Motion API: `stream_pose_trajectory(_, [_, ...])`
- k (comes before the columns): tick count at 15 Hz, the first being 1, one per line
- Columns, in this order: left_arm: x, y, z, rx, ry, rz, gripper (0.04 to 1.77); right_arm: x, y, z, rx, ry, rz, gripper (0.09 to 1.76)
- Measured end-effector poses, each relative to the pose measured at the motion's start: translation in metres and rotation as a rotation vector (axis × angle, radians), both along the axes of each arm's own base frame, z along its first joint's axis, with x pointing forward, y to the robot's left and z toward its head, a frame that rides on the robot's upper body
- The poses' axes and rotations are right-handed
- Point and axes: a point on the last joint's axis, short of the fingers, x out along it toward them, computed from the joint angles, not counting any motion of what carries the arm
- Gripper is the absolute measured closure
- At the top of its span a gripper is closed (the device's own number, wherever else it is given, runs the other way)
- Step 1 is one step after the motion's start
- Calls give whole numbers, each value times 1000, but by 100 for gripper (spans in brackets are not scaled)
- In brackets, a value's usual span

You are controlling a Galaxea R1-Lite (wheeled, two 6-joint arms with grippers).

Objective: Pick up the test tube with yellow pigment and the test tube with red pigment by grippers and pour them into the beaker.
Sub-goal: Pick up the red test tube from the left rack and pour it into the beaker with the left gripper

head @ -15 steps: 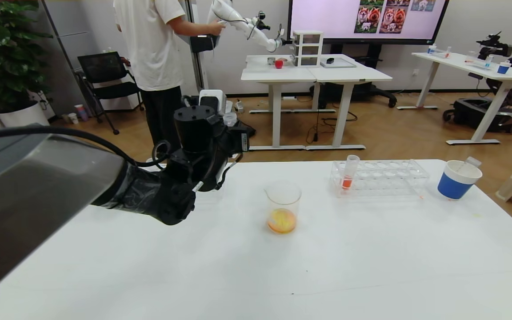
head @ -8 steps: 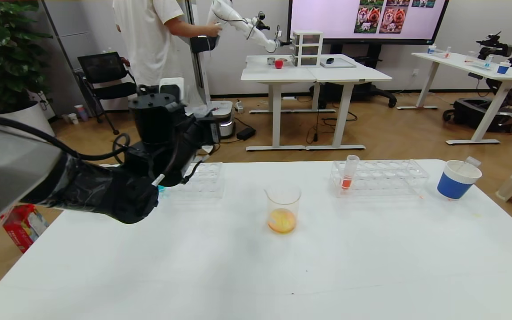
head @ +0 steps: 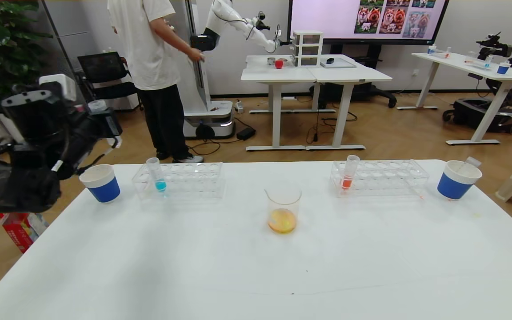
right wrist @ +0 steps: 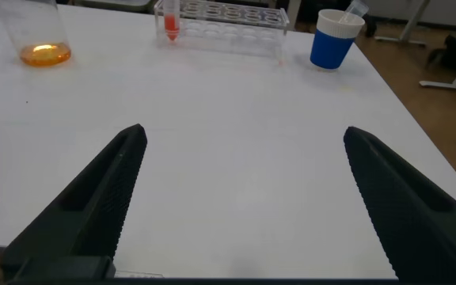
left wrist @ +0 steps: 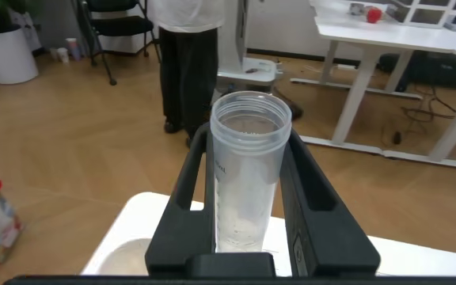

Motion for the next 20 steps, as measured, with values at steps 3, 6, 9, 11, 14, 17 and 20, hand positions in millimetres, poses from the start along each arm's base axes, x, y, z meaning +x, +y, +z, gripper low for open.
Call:
stream_pose_trajectory(3, [3, 52, -17, -3, 35, 87, 131, 0, 0, 0, 0, 0, 0, 11])
stream_pose_trajectory(6, [11, 77, -38, 3, 6, 139, 131, 0, 0, 0, 0, 0, 0, 11])
stream_pose_trajectory(9, [23, 80, -64, -2, 34, 139, 131, 0, 0, 0, 0, 0, 0, 11])
stream_pose_trajectory(11, [30, 81, -79, -10, 61, 138, 131, 0, 0, 0, 0, 0, 0, 11])
stream_pose_trajectory(14, [38, 83, -95, -18, 81, 137, 131, 0, 0, 0, 0, 0, 0, 11])
stream_pose_trajectory(17, [42, 83, -107, -21, 87, 131, 131, 0, 0, 0, 0, 0, 0, 11])
stream_pose_trajectory(20, [42, 82, -108, -20, 51, 101, 71, 0, 0, 0, 0, 0, 0, 11])
